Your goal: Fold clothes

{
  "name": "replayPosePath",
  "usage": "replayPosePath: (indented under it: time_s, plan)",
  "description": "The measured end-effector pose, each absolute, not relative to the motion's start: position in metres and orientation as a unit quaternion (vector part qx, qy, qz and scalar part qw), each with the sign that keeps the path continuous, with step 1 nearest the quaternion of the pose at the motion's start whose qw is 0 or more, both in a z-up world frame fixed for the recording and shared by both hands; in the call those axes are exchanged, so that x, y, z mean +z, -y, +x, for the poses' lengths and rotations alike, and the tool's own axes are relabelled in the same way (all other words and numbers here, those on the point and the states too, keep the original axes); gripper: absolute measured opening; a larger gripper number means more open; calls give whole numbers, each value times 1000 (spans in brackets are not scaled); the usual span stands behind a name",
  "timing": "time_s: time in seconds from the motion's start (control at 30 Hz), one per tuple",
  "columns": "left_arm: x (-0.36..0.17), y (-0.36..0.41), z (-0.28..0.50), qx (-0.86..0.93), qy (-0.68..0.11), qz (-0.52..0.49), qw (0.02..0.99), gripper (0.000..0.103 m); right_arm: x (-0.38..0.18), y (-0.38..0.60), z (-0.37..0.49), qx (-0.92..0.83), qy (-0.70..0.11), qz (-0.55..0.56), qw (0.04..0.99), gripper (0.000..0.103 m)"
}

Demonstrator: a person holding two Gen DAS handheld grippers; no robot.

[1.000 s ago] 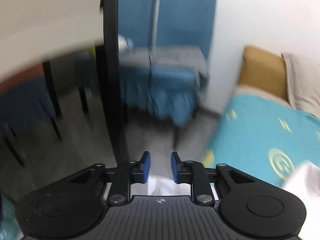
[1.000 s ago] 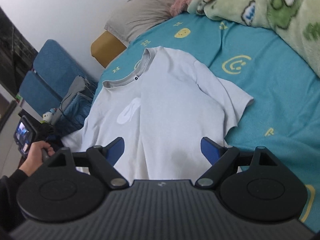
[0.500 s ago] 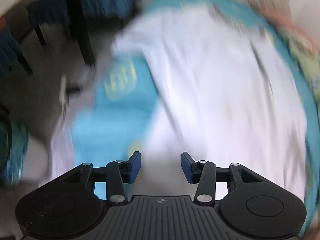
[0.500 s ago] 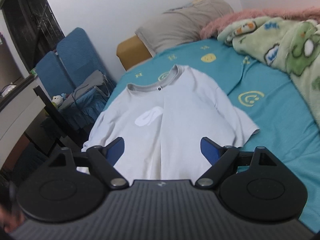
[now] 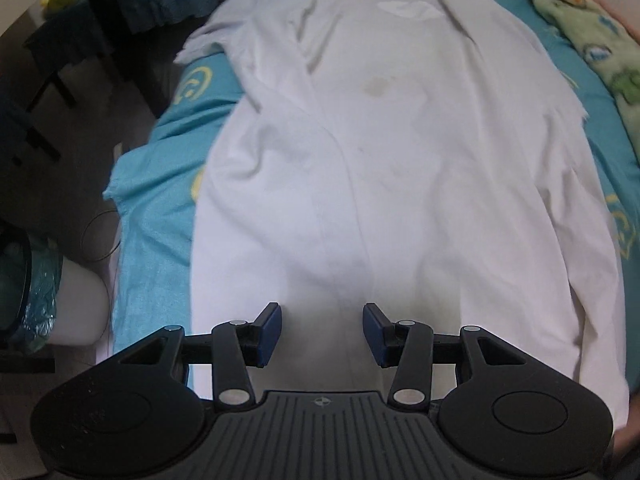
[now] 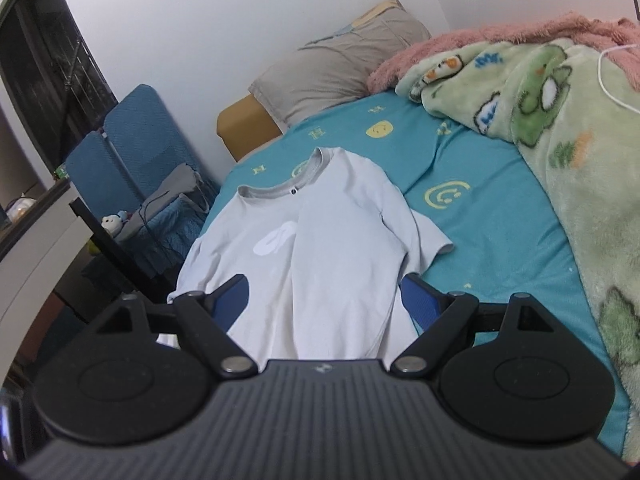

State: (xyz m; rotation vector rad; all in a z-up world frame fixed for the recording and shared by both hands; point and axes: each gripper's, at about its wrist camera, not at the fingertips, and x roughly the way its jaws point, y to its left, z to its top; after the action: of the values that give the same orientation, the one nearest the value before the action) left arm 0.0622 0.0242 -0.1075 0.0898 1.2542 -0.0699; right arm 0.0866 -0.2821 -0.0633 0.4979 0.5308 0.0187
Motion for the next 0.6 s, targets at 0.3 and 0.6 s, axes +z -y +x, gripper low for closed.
replayPosePath:
  time_s: [0.3,0.6]
  plan:
    - [-110,-5,45,-51,-597,74,798,4,-67,282,89,29,-277,254,926,85]
    - [-65,-70,57,-12,-603,37,797,3,-70,281,96,32,-288,266,919,85]
